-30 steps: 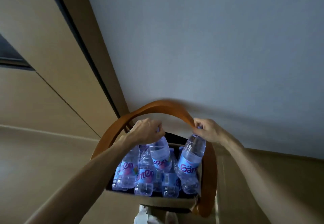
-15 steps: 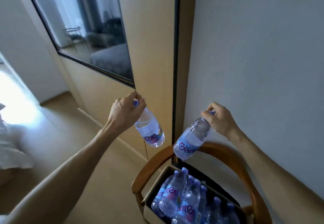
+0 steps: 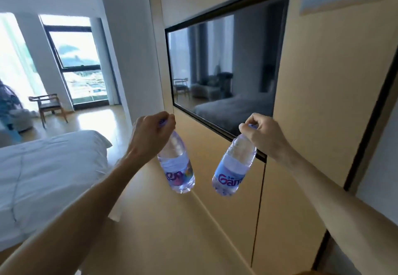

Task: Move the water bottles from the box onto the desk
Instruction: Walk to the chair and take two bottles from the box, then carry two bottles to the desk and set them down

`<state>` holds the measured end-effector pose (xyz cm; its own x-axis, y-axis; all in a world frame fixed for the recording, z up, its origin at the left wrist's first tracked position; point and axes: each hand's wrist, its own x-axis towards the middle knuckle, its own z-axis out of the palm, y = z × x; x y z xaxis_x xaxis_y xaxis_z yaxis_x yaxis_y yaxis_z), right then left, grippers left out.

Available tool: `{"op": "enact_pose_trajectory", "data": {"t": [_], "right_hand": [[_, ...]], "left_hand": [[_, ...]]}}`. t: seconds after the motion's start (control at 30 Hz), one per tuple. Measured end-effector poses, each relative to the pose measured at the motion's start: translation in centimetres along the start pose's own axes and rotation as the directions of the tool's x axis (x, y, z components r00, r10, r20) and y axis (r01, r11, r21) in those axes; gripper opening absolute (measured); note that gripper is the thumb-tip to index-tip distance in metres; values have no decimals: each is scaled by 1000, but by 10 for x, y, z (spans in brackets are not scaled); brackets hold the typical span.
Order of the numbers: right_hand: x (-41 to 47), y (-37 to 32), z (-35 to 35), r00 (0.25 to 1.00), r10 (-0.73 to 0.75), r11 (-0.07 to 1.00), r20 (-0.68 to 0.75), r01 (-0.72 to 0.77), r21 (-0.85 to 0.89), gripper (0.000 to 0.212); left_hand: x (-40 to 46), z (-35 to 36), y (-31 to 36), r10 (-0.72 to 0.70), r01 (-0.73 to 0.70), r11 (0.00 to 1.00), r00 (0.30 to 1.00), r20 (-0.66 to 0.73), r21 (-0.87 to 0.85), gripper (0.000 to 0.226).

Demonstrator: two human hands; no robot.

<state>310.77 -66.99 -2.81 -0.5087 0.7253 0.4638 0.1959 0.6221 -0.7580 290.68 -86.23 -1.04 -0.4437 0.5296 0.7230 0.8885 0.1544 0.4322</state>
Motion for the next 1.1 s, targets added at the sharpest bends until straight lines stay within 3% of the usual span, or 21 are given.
{"op": "enact_pose_trajectory", "data": {"t": [0.33,0.8,1.1], "right_hand": [[135,-69,151,995,-101,991,22,99,92,18],[348,-82,343,939,-283,949,194,246,196,23],[465,-95,477,889,-349,935,297,313,165,20]], "left_hand": [[99,-54,-135,-17,41,988,987,-163,147,34],[244,-30,-312,-82,156,953,957,-277,259,31],[323,-24,-451,-124,229,922,939,-321,314,36]]}}
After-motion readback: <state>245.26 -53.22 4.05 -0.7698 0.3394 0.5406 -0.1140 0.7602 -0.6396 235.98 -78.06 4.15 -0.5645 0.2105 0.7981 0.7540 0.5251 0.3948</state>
